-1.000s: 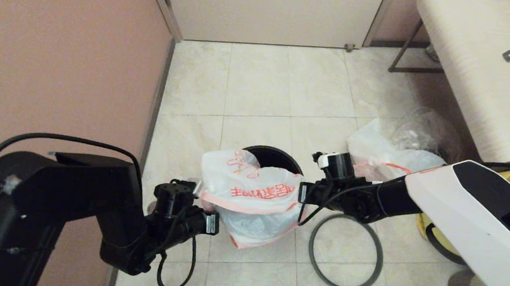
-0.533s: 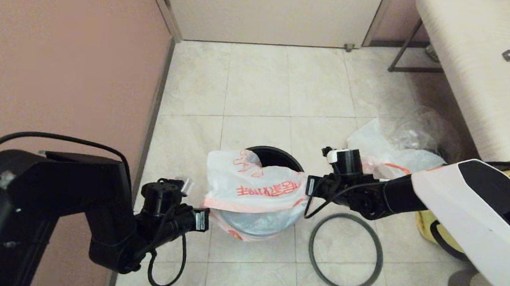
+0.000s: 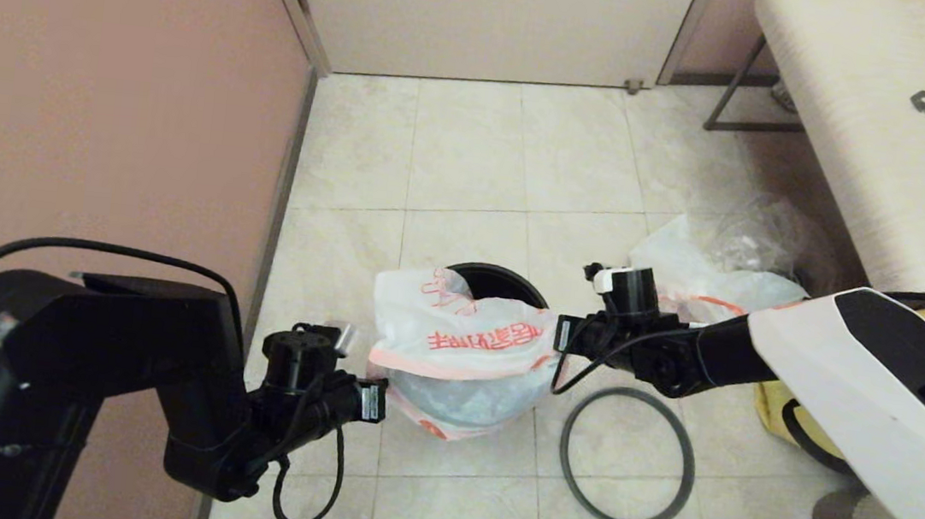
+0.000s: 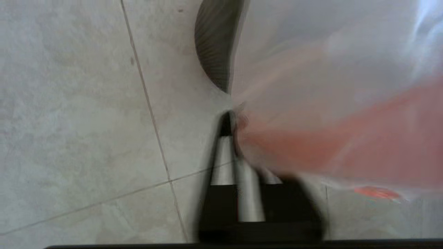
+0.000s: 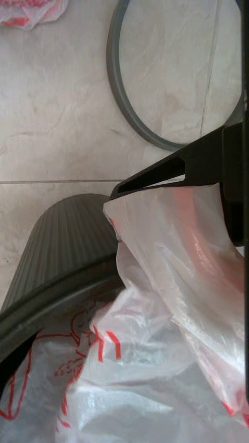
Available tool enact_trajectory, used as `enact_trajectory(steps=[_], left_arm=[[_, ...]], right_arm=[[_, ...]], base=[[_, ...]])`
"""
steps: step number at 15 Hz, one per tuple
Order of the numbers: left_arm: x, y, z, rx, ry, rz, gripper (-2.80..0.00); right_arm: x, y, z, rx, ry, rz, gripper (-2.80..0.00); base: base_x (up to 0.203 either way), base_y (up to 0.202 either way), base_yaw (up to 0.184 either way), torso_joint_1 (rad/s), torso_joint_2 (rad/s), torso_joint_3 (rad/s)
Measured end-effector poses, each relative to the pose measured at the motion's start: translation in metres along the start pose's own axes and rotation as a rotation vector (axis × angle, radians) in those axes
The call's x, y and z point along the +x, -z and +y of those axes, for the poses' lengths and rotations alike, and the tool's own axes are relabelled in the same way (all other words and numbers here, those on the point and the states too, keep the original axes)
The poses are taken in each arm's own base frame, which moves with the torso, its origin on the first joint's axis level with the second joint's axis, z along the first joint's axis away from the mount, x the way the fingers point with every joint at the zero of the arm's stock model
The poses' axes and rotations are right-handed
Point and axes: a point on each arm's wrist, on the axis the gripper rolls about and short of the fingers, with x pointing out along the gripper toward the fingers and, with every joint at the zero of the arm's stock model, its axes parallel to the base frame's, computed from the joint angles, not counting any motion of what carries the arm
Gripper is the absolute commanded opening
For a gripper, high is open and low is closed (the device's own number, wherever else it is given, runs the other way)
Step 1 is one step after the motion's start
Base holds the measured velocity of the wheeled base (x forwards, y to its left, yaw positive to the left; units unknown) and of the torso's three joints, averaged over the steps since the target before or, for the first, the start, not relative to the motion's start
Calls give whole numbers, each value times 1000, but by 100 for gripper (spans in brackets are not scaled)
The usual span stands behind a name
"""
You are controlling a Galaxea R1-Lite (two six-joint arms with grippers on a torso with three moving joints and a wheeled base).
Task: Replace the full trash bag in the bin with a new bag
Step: Put the new garbage bag on the trash can
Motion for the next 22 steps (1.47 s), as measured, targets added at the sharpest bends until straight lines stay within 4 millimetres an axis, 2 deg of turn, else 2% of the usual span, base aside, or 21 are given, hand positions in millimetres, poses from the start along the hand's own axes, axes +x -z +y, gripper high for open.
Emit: enact_trajectory(steps=[3, 7, 9, 11, 13, 16, 20, 22], left_arm=[[-5, 1, -1, 4, -9, 6, 0], [-36, 4, -3, -9, -88, 4, 0], [-52, 1, -21, -43, -52, -4, 0], [-54, 0, -35, -88, -26, 19, 0], [-51, -2, -48, -98, -16, 41, 0], [-37, -15, -60, -95, 3, 2, 0], [-10, -24, -67, -98, -18, 7, 0], [4, -22, -67, -98, -33, 32, 0]], right_arm=[[0, 0, 0, -1, 1, 0, -280], [0, 0, 0, -3, 1, 0, -280], [1, 1, 0, -2, 2, -1, -280], [2, 2, -1, -2, 4, 2, -280], [2, 2, -1, -3, 6, 2, -280], [2, 1, -2, -2, 6, -4, -280], [3, 0, -2, 0, 4, -8, -280], [4, 0, -2, 0, 4, -8, -280]], base=[[0, 0, 0, 0, 0, 0], [0, 0, 0, 0, 0, 0], [0, 0, 0, 0, 0, 0], [0, 0, 0, 0, 0, 0], [0, 0, 0, 0, 0, 0], [0, 0, 0, 0, 0, 0], [0, 0, 0, 0, 0, 0], [0, 0, 0, 0, 0, 0]])
